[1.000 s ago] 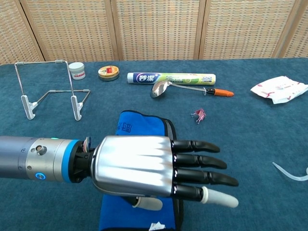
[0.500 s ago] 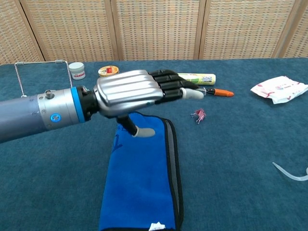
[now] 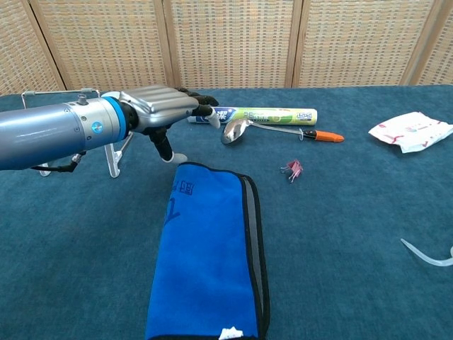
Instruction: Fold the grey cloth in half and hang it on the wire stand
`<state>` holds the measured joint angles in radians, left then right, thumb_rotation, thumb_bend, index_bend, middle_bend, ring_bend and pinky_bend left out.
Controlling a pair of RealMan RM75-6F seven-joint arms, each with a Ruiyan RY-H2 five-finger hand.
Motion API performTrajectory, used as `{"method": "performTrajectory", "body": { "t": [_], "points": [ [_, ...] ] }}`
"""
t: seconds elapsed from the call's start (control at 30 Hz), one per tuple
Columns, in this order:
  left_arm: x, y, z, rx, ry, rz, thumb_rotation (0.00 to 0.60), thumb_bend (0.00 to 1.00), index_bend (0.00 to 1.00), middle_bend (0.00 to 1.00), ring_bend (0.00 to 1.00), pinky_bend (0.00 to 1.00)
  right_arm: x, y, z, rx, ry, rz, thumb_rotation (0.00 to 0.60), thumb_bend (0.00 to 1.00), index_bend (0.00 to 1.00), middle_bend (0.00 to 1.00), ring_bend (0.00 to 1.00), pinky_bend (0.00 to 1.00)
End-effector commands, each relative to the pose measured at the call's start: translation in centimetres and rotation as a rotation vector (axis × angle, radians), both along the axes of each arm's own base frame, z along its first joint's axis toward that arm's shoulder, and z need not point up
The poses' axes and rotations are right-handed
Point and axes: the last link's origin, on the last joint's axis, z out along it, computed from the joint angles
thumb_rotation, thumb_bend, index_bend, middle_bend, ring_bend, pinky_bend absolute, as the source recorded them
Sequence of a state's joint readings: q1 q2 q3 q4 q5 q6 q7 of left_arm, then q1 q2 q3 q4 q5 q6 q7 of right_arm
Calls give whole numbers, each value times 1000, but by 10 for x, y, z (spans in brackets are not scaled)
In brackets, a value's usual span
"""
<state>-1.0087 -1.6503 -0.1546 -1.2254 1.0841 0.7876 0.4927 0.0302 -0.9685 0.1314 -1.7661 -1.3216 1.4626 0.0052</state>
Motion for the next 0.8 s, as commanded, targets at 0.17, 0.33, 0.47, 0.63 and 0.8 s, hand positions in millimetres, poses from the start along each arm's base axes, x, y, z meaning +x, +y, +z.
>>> {"method": "performTrajectory", "body": {
  "t": [0.17, 0.33, 0.47, 0.63, 0.8],
  "points": [
    [8, -2, -6, -12, 74, 147, 600, 319, 193, 0, 0, 0, -1, 0, 0, 0, -1, -3, 600, 0, 0, 0, 0, 0],
    [9, -2, -10, -16, 68, 188, 600, 320, 216, 0, 0, 0, 0, 0, -1, 2, 0, -2, 600, 0, 0, 0, 0, 0],
    [13, -3, -15, -30, 43, 210, 600, 325, 224, 0, 0, 0, 0, -1, -2, 6, 3, -3, 600, 0, 0, 0, 0, 0],
    [18, -3, -17, -25, 38, 207, 600, 326, 229, 0, 0, 0, 0, -1, -2, 4, 3, -5, 600, 0, 0, 0, 0, 0],
    [18, -4, -21, -15, 45, 214, 600, 326, 250, 0, 0, 0, -1, -1, -2, 3, 1, -7, 600, 0, 0, 0, 0, 0]
  ]
}}
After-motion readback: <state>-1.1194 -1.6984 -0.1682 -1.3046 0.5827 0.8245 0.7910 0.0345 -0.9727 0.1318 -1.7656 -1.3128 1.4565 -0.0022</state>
